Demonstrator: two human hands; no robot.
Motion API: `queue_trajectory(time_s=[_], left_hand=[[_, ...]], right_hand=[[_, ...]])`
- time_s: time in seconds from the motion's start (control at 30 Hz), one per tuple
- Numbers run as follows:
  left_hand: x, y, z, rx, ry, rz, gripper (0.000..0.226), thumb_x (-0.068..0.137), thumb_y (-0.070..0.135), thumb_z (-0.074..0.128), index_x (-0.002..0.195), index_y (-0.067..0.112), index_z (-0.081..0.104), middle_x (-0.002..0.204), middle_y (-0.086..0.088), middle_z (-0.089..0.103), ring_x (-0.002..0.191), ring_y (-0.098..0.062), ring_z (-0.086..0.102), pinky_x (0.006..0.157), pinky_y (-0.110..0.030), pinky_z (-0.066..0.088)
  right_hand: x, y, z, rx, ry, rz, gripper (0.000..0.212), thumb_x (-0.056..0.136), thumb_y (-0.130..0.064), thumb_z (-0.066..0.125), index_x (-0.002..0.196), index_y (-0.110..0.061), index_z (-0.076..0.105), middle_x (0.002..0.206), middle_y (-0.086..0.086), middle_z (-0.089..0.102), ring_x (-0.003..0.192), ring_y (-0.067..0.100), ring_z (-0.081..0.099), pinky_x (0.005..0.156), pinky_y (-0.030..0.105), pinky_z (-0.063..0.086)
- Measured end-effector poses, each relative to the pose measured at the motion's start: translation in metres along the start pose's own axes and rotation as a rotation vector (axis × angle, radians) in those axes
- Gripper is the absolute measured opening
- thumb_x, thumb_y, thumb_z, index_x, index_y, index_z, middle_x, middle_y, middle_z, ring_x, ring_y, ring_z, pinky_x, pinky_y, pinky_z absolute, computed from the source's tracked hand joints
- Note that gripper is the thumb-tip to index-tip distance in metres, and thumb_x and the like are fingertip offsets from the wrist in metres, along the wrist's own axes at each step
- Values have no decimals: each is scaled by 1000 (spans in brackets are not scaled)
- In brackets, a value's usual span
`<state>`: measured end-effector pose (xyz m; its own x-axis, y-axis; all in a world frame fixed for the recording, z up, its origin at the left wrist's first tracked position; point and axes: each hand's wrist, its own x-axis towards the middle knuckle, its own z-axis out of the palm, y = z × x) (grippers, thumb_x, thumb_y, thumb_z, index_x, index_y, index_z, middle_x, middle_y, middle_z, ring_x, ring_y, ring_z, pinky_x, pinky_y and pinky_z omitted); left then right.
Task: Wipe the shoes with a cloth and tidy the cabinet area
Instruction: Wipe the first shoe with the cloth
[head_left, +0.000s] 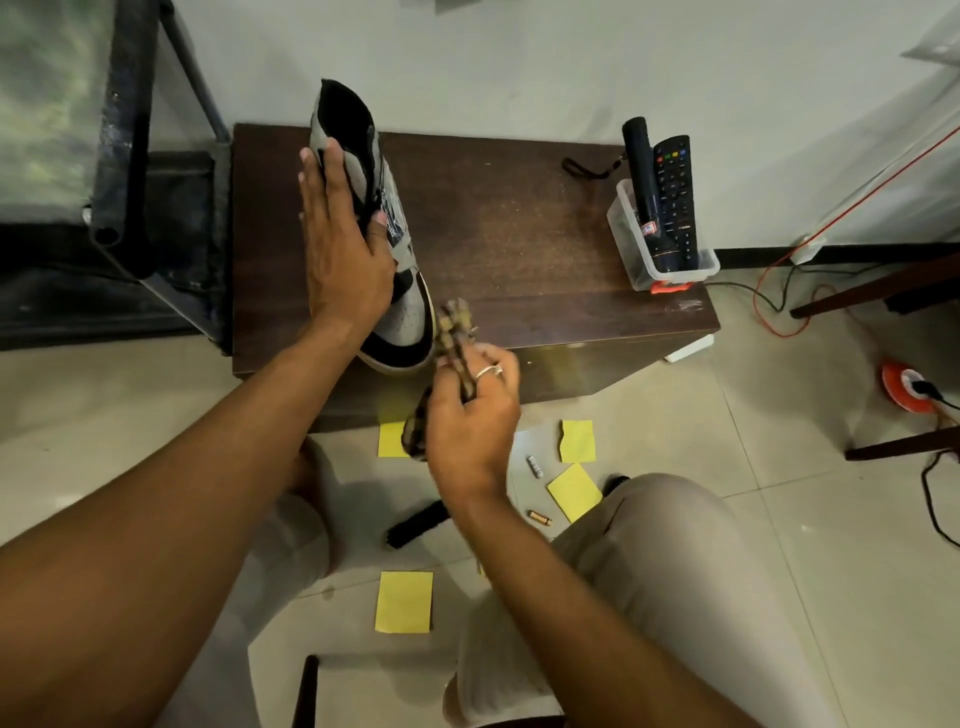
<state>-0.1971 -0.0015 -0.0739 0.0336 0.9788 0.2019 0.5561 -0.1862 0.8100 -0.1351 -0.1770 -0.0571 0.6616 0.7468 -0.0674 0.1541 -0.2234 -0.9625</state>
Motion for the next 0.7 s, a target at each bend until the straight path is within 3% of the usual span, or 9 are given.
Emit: queue_trajectory(time_s=[0.07, 0.17, 0.23, 0.33, 0.4, 0.5, 0.63, 0.7], left_hand=[[7, -1, -5, -129, -79, -34, 74, 102, 15, 52, 163, 25, 11, 170, -5, 6, 157, -22, 5, 127, -41, 10], [23, -2, -20, -428, -239, -116, 76, 94, -1, 60, 156, 32, 32, 160, 5, 37, 146, -7, 36, 119, -35, 36], [27, 1, -27, -451, -355, -106, 76, 89, -10, 63, 152, 28, 41, 148, 9, 51, 134, 0, 49, 110, -26, 44], [24, 11, -28, -439, -494, -53, 75, 86, -15, 62, 148, 23, 44, 141, 10, 56, 130, 1, 53, 106, -23, 47], [18, 16, -25, -412, -531, -27, 70, 89, -5, 63, 147, 29, 44, 141, 12, 56, 130, 0, 54, 108, -27, 46], [11, 19, -23, -364, -449, 0, 58, 92, 16, 66, 142, 35, 45, 136, 17, 59, 125, 1, 56, 110, -33, 45], [14, 21, -25, -344, -377, 27, 48, 94, 13, 61, 139, 23, 49, 134, 12, 61, 125, 1, 57, 110, -31, 47], [16, 22, -26, -308, -337, 47, 39, 98, 24, 63, 135, 24, 52, 129, 13, 63, 122, 2, 58, 106, -28, 49]], right_hand=[[31, -12, -8, -18, -30, -18, 25, 98, -11, 61, 121, -9, 71, 113, -7, 55, 89, 7, 62, 84, 30, 57], [69, -23, -13, -107, -198, -115, 32, 97, -11, 64, 128, -16, 71, 111, -9, 59, 93, -3, 62, 84, 13, 50], [93, -28, -12, -202, -257, -252, 28, 96, -10, 66, 123, -12, 73, 110, -6, 60, 93, -9, 58, 82, 5, 44], [123, -31, -4, -244, -239, -401, 23, 95, -10, 67, 117, -8, 74, 110, -2, 61, 96, 1, 60, 86, 13, 49], [133, -28, 4, -221, -183, -446, 24, 95, -8, 67, 118, -7, 73, 113, 2, 60, 100, 9, 62, 89, 25, 54], [128, -15, 16, -199, -194, -469, 26, 93, -4, 66, 119, -4, 71, 116, 4, 57, 100, 13, 61, 87, 28, 55], [119, -9, 29, -227, -272, -420, 16, 92, -7, 64, 107, -3, 68, 113, 3, 50, 91, 19, 60, 78, 44, 58], [117, -12, 28, -335, -336, -422, 16, 92, -10, 63, 106, -3, 68, 113, 1, 48, 89, 19, 59, 78, 44, 57]])
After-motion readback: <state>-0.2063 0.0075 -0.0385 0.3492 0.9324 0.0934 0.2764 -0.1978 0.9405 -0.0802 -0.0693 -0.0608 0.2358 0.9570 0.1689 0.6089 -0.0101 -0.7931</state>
